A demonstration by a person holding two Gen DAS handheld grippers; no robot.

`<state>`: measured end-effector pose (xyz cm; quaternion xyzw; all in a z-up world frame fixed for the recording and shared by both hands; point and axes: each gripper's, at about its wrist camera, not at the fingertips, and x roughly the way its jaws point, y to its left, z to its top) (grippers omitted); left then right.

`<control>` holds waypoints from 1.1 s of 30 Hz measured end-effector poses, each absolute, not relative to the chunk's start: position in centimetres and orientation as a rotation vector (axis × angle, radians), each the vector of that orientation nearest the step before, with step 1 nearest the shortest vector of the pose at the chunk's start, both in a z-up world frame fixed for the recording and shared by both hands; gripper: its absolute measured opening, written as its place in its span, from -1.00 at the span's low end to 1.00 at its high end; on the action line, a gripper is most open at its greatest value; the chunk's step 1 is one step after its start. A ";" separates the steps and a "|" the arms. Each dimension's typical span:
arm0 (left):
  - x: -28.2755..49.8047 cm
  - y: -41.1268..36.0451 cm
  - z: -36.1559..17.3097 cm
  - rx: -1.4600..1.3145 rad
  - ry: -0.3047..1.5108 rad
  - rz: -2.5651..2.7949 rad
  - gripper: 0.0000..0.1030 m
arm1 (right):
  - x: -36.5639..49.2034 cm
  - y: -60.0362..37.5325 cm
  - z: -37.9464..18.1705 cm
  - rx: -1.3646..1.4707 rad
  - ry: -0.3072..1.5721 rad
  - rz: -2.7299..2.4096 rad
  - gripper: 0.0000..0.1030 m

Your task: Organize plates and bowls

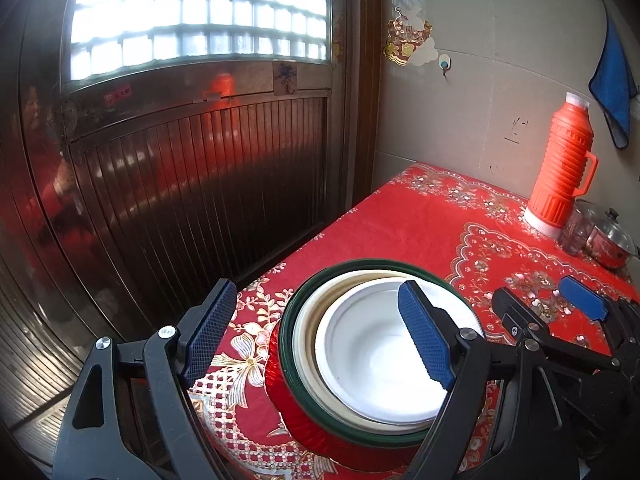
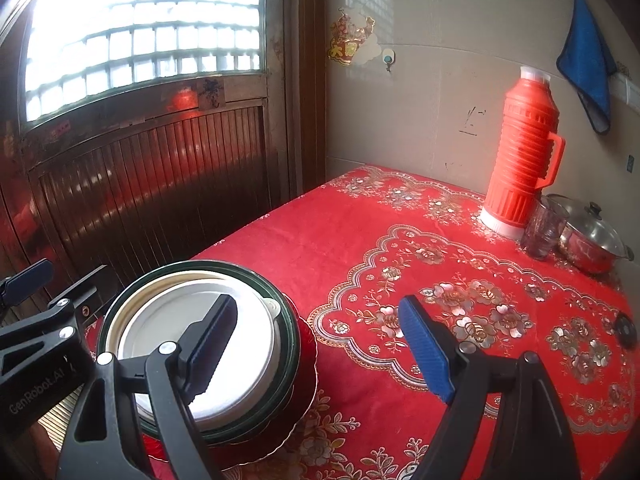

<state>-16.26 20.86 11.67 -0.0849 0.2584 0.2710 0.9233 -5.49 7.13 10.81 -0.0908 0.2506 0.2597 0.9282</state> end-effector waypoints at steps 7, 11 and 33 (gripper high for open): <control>-15.7 20.5 11.6 -0.150 0.543 0.537 0.63 | -5.1 6.8 10.5 -0.186 0.525 0.525 0.61; -15.6 20.6 11.4 -0.151 0.549 0.530 0.63 | -4.9 6.8 10.2 -0.185 0.535 0.525 0.61; -15.5 20.8 11.2 -0.138 0.566 0.514 0.63 | -5.2 7.1 10.0 -0.195 0.539 0.530 0.61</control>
